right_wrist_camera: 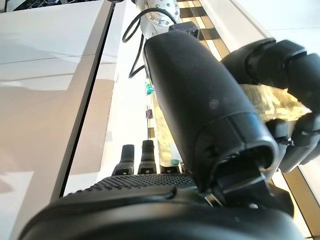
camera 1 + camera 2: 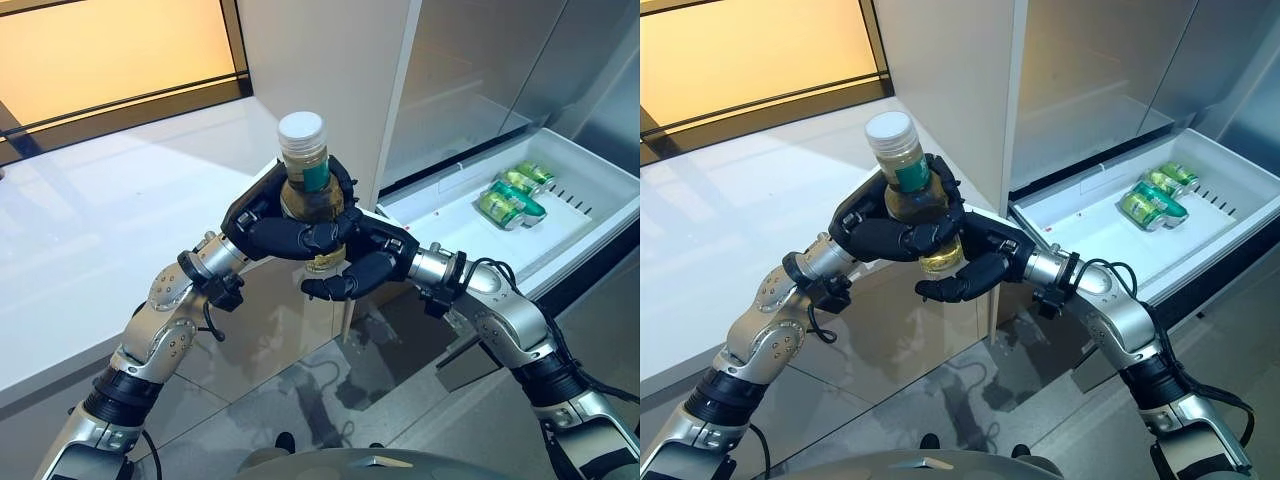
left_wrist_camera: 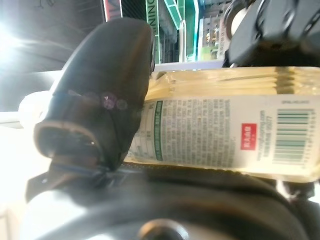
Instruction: Put drinks into fridge and close the fridge
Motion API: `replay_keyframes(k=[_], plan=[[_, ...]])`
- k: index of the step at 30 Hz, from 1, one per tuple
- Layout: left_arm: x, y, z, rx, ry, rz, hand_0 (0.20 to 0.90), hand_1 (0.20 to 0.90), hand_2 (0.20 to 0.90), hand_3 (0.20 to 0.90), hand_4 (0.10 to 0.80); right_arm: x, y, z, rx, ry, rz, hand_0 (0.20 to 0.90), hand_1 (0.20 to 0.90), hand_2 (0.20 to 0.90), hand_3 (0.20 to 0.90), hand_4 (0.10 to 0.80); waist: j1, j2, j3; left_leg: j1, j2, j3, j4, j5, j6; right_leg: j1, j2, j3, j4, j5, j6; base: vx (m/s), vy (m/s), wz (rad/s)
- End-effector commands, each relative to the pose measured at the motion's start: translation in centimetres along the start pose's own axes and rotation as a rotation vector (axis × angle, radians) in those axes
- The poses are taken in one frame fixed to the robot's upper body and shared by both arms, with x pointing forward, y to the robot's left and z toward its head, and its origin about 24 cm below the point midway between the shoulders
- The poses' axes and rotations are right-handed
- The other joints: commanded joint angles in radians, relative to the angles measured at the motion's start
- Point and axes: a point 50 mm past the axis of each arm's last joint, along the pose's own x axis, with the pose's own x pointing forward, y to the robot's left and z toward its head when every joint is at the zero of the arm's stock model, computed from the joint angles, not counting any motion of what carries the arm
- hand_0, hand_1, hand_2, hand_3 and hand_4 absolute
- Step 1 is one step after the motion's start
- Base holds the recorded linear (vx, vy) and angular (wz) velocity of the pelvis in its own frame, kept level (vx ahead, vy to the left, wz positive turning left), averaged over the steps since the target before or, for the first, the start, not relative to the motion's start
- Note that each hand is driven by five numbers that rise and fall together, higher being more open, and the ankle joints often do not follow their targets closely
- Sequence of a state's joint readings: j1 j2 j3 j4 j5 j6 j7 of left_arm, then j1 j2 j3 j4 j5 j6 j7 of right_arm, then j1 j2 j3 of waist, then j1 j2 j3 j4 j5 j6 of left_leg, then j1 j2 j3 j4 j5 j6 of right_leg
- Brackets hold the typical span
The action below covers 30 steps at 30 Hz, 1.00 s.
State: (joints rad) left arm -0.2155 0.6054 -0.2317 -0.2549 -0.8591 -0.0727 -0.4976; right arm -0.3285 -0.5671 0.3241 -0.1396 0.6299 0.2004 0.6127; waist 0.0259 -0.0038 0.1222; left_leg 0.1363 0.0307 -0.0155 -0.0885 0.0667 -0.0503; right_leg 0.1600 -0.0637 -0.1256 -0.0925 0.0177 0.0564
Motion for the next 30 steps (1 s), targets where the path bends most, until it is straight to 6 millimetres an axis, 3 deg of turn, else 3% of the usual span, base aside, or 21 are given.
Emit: replay_keyframes(k=[1, 6, 7, 8, 9, 10, 27, 29, 30], plan=[[3.79, -1.35, 5.94, 0.161, -0.263, -0.184, 0.3, 0.3, 0.3, 0.2, 0.1, 2.14, 0.26, 5.86, -0.108, -0.245, 0.084, 0.9, 0.9, 0.9, 0.9, 0.8, 0.0, -0.023, -0.096, 0.011, -0.075, -0.044, 0.001, -0.09, 0.058, -0.012, 0.015, -0.009, 0.027, -0.006, 0.011, 0.0, 0.0, 0.0], [3.87, -1.37, 5.76, 0.15, -0.24, -0.196, 0.3, 0.3, 0.3, 0.2, 0.1, 2.33, 0.41, 6.15, -0.113, -0.247, 0.094, 0.9, 0.9, 0.9, 0.9, 0.8, 0.0, -0.022, -0.096, 0.011, -0.075, -0.044, 0.001, -0.09, 0.059, -0.012, 0.015, -0.007, 0.028, -0.007, 0.01, 0.0, 0.0, 0.0], [3.86, -1.36, 5.75, 0.147, -0.238, -0.195, 0.3, 0.3, 0.3, 0.2, 0.1, 2.33, 0.41, 6.16, -0.112, -0.244, 0.097, 0.789, 0.789, 0.789, 0.771, 0.671, 0.0, -0.022, -0.096, 0.012, -0.074, -0.044, 0.001, -0.09, 0.059, -0.012, 0.015, -0.007, 0.028, -0.006, 0.01, 0.0, 0.0, 0.0], [3.84, -1.34, 5.74, 0.146, -0.237, -0.196, 0.3, 0.3, 0.3, 0.2, 0.1, 2.34, 0.4, 6.14, -0.109, -0.242, 0.096, 0.467, 0.467, 0.467, 0.395, 0.295, 0.0, -0.022, -0.096, 0.012, -0.074, -0.043, 0.001, -0.09, 0.059, -0.012, 0.015, -0.007, 0.029, -0.006, 0.011, 0.0, 0.0, 0.0], [3.84, -1.34, 5.72, 0.145, -0.236, -0.197, 0.3, 0.3, 0.3, 0.2, 0.1, 2.35, 0.39, 6.15, -0.108, -0.242, 0.095, 0.467, 0.467, 0.467, 0.395, 0.295, 0.0, -0.022, -0.096, 0.012, -0.075, -0.044, 0.001, -0.09, 0.059, -0.012, 0.015, -0.007, 0.029, -0.006, 0.011, 0.0, 0.0, 0.0], [3.86, -1.37, 5.73, 0.143, -0.237, -0.198, 0.3, 0.3, 0.3, 0.2, 0.1, 2.41, 0.41, 6.17, -0.105, -0.242, 0.1, 0.3, 0.3, 0.3, 0.2, 0.1, 0.001, -0.022, -0.096, 0.012, -0.074, -0.043, 0.001, -0.09, 0.059, -0.012, 0.015, -0.007, 0.028, -0.006, 0.01, 0.0, 0.0, 0.0], [4.17, -1.51, 5.66, 0.13, -0.227, -0.203, 0.3, 0.3, 0.3, 0.2, 0.1, 2.67, 0.24, 6.23, -0.094, -0.249, 0.078, 0.3, 0.3, 0.3, 0.2, 0.1, 0.001, -0.022, -0.097, 0.014, -0.075, -0.043, 0.001, -0.09, 0.06, -0.01, 0.015, -0.01, 0.028, -0.006, 0.01, 0.0, 0.0, 0.0], [4.21, -1.49, 5.72, 0.134, -0.228, -0.208, 0.556, 0.556, 0.556, 0.499, 0.399, 2.7, 0.1, 6.42, -0.096, -0.251, 0.07, 0.3, 0.3, 0.3, 0.2, 0.1, 0.001, -0.022, -0.097, 0.013, -0.075, -0.043, 0.001, -0.089, 0.06, -0.01, 0.015, -0.011, 0.027, -0.005, 0.009, 0.0, 0.0, 0.0], [4.19, -1.48, 5.74, 0.141, -0.228, -0.21, 0.714, 0.714, 0.714, 0.683, 0.583, 2.75, 0.12, 6.5, -0.099, -0.253, 0.068, 0.3, 0.3, 0.3, 0.2, 0.1, 0.001, -0.021, -0.096, 0.013, -0.074, -0.043, 0.001, -0.089, 0.06, -0.011, 0.015, -0.01, 0.028, -0.006, 0.009, 0.0, 0.0, 0.0]])
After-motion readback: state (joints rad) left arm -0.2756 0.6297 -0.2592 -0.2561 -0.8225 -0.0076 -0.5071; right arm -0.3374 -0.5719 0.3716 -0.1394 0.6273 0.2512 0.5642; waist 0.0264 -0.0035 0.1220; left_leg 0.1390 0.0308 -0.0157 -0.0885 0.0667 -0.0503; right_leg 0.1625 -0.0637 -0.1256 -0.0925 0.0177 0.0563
